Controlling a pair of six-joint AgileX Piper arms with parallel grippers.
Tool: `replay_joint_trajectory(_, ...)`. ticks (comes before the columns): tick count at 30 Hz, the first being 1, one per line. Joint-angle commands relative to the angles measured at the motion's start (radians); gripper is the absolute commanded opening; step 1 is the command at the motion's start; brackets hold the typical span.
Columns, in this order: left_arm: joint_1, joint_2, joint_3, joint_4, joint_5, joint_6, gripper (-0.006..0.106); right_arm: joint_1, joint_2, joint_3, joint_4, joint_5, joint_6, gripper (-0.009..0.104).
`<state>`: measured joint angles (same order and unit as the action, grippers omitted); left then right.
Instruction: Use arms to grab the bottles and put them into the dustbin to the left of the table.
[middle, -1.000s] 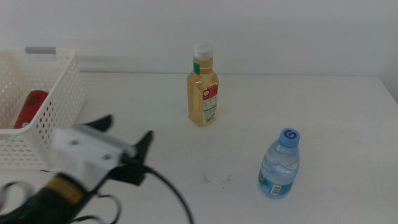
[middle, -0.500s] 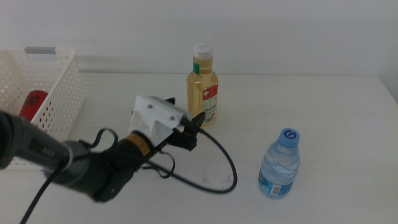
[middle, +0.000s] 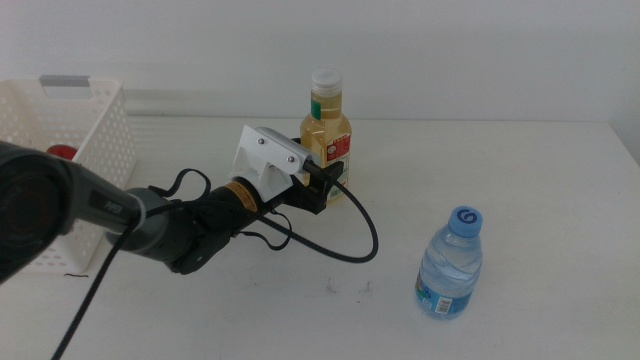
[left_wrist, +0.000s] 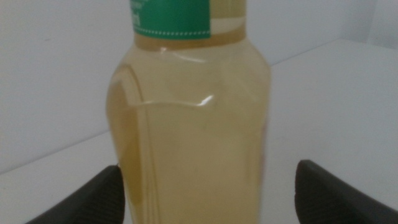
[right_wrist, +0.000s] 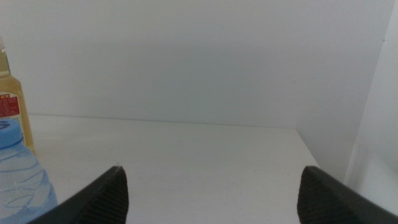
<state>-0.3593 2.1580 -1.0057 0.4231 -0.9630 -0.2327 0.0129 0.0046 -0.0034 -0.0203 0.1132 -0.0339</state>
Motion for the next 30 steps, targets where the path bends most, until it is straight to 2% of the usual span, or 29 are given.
replay_joint_trajectory(1,0.002,0.023,-0.035,0.007,-0.005,-0.020,0.094,-0.003,-0.005,0.003,-0.002,-0.006,-0.005,0.091)
replay_joint_trajectory(20,0.000,0.198,-0.252,0.039,0.045,-0.062,0.094,-0.003,-0.005,0.003,-0.002,-0.006,-0.005,0.091)
replay_joint_trajectory(22,0.000,0.200,-0.254,0.029,0.057,-0.052,0.090,-0.003,-0.005,0.003,-0.002,-0.006,-0.005,0.091)
replay_joint_trajectory(24,0.000,0.200,-0.254,0.023,0.063,-0.054,0.082,-0.003,-0.005,0.003,-0.002,-0.006,-0.005,0.091)
replay_joint_trajectory(26,0.002,0.198,-0.254,0.020,0.050,-0.086,0.066,-0.003,-0.005,0.003,-0.002,-0.006,-0.005,0.091)
replay_joint_trajectory(28,0.009,0.177,-0.240,0.034,0.031,-0.157,0.043,-0.003,-0.005,0.003,-0.002,-0.006,-0.005,0.091)
replay_joint_trajectory(30,0.025,0.124,-0.204,0.093,0.025,-0.206,0.022,-0.003,-0.005,0.003,-0.002,-0.006,-0.005,0.091)
